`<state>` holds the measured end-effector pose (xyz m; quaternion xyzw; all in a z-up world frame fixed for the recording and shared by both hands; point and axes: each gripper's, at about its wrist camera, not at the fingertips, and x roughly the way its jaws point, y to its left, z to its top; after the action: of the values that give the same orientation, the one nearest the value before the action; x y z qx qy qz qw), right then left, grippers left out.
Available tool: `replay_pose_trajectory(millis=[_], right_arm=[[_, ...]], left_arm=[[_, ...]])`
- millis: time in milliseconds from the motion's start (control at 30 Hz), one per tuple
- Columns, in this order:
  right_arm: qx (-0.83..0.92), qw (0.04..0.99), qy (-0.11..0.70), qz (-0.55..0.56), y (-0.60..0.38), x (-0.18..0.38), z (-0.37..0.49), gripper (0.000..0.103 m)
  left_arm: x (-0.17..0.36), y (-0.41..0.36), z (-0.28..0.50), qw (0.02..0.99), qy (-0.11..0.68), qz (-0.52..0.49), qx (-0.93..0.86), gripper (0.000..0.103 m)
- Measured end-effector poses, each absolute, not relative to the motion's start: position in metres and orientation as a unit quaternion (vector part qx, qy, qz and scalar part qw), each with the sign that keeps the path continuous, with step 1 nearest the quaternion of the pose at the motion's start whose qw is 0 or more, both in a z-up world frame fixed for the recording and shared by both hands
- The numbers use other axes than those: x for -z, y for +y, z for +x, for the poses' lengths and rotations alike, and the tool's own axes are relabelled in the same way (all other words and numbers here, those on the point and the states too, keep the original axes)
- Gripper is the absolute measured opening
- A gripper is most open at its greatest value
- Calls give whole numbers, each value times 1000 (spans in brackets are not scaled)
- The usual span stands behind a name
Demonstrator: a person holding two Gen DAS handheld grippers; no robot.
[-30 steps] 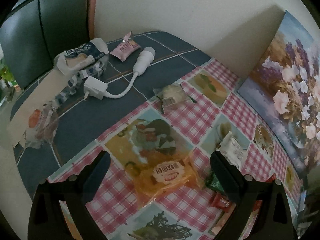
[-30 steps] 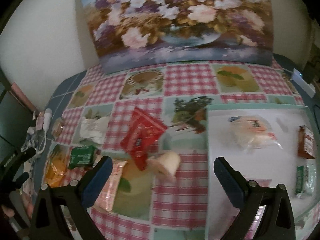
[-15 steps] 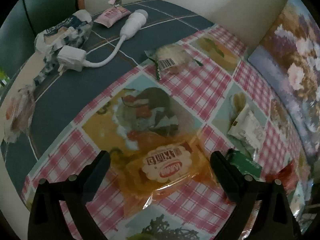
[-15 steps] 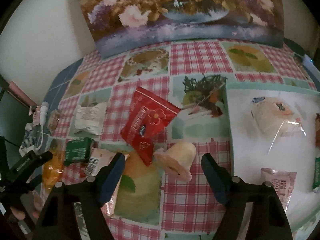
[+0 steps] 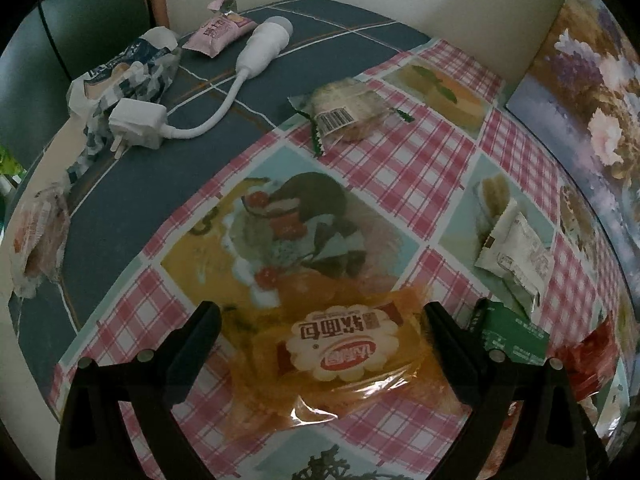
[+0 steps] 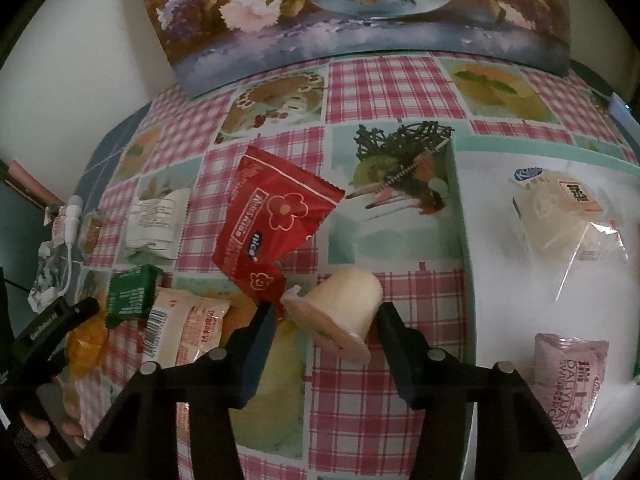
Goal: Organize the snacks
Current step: 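Close left gripper on orange bread pack while right gripper grasps cream cup cake, then carry the orange bread pack and cream cup cake over the white tray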
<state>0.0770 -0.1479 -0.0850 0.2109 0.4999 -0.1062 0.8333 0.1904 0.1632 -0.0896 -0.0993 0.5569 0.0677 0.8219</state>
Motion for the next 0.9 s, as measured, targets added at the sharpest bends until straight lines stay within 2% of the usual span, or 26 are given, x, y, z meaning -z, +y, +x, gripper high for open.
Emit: replay_pose_trajectory(millis=[533,700,900], right_arm=[[103,831,502,217,-149,84,77,49],[101,830,503,220,-148,83,76,49],[100,836,488,228,-150,73,74,49]], left_arm=[[95,162,184,812,571,-111,-55,100],[91,159,182,813,569,-113,-51,89],[83,158,180,818,562,-117,-45,86]])
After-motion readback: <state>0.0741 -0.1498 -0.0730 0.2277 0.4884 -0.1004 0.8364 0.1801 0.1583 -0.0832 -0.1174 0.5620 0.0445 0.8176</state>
